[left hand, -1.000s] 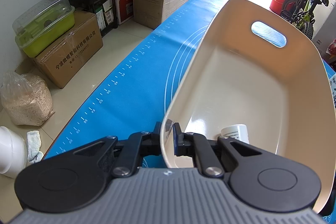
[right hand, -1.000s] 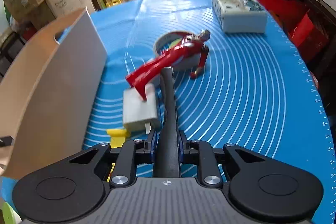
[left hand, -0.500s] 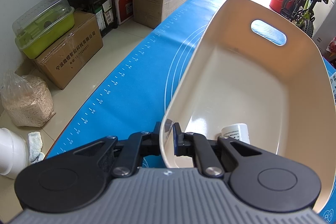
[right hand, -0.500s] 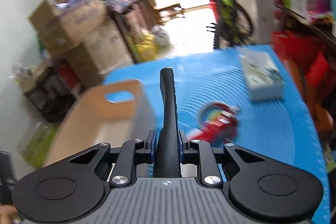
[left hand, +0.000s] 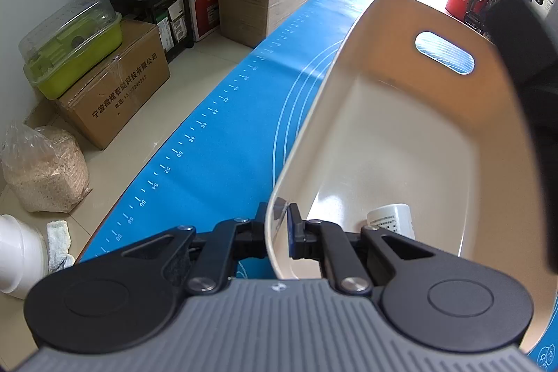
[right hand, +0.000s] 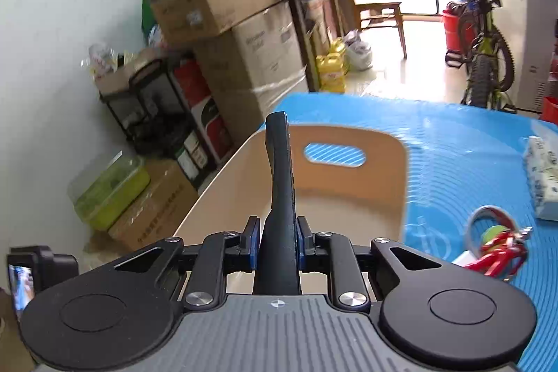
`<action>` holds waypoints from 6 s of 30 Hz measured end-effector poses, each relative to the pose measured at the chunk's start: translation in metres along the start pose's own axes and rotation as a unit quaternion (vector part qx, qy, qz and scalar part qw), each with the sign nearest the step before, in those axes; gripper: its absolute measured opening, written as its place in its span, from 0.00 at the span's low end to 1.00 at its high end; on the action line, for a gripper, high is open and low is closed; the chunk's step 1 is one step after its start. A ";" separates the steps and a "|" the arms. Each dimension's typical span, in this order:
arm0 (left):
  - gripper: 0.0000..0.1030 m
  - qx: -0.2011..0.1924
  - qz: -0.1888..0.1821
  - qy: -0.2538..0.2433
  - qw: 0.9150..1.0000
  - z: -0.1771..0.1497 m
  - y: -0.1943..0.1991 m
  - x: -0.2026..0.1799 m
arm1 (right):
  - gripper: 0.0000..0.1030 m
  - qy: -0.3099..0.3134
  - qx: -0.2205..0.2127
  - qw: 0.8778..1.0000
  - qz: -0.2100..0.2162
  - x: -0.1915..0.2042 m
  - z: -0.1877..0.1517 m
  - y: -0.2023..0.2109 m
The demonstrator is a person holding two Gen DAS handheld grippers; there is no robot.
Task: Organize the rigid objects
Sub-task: 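Lift the remote with the right tool and lower it into the basket, then release the remote and grasp the yellow plastic part with the right tool, then lift the yellow part into the basket and open the right tool, then move the right tool back and grasp the white charger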
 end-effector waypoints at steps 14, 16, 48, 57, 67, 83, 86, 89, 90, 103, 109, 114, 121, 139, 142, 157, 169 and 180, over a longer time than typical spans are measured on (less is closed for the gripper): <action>0.11 0.001 -0.007 0.002 1.000 0.000 -0.001 0.001 | 0.34 0.047 0.106 0.991 -0.062 0.001 -0.044 -0.052; 0.11 0.001 -0.006 0.002 1.000 0.000 -0.001 0.001 | 0.49 0.037 0.095 0.994 -0.044 0.001 -0.041 -0.045; 0.11 0.001 -0.010 0.006 1.000 0.001 -0.001 0.000 | 0.91 -0.047 0.053 0.989 -0.126 -0.138 -0.090 0.030; 0.11 0.001 -0.009 0.006 1.000 0.001 -0.001 0.000 | 0.84 -0.039 0.098 0.986 -0.130 -0.134 -0.123 0.002; 0.11 0.002 -0.010 0.007 1.000 0.000 0.000 0.001 | 0.57 0.010 0.085 0.984 -0.158 -0.121 -0.137 -0.008; 0.11 0.002 -0.010 0.007 1.000 0.000 0.000 0.001 | 0.35 -0.001 0.037 0.990 -0.135 -0.119 -0.129 0.019; 0.11 0.002 -0.010 0.007 1.000 0.000 0.000 0.001 | 0.35 0.003 0.016 0.991 -0.136 -0.118 -0.118 0.029; 0.11 0.002 -0.010 0.008 1.000 0.000 0.000 0.001 | 0.34 0.007 -0.010 0.991 -0.135 -0.116 -0.106 0.041; 0.11 0.002 -0.010 0.008 1.000 0.000 0.000 0.001 | 0.34 0.008 -0.020 0.991 -0.135 -0.115 -0.102 0.045; 0.11 0.002 -0.009 0.007 1.000 0.000 0.000 0.001 | 0.34 0.032 -0.123 0.986 -0.110 -0.089 -0.032 0.092; 0.11 0.002 -0.009 0.007 1.000 0.000 0.000 0.001 | 0.34 0.027 -0.138 0.987 -0.076 -0.066 -0.011 0.086; 0.11 0.003 -0.009 0.007 1.000 0.000 -0.001 0.001 | 0.34 0.033 -0.128 0.990 -0.045 -0.039 -0.006 0.066; 0.11 0.002 -0.011 0.008 1.000 0.000 -0.001 0.001 | 0.34 0.045 -0.071 0.996 -0.023 -0.011 -0.014 0.016; 0.11 0.002 -0.007 0.007 1.000 0.001 0.000 -0.002 | 0.58 0.057 0.081 0.995 0.001 -0.002 -0.056 -0.052; 0.11 0.003 -0.009 0.009 1.000 0.001 0.000 -0.001 | 0.68 0.062 0.068 0.996 0.004 0.002 -0.053 -0.042; 0.11 0.003 -0.012 0.014 1.000 0.002 0.001 0.000 | 0.97 0.042 -0.015 0.997 -0.055 -0.056 -0.019 0.027; 0.11 0.003 -0.013 0.014 1.000 0.003 0.001 0.000 | 0.98 0.005 -0.001 0.986 -0.167 -0.159 -0.047 0.027; 0.11 0.003 -0.010 0.011 1.000 0.003 0.002 -0.001 | 0.97 -0.007 0.050 0.985 -0.167 -0.165 -0.077 -0.026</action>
Point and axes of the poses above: each gripper's, at about its wrist camera, not at the fingertips, and y roughly against the way its jaws point, x to its left, z to its top, the point moved 3 cm from there along -y, roughly the way its jaws point, and after that the axes turned 8 degrees about -y, right-handed, at the moved point
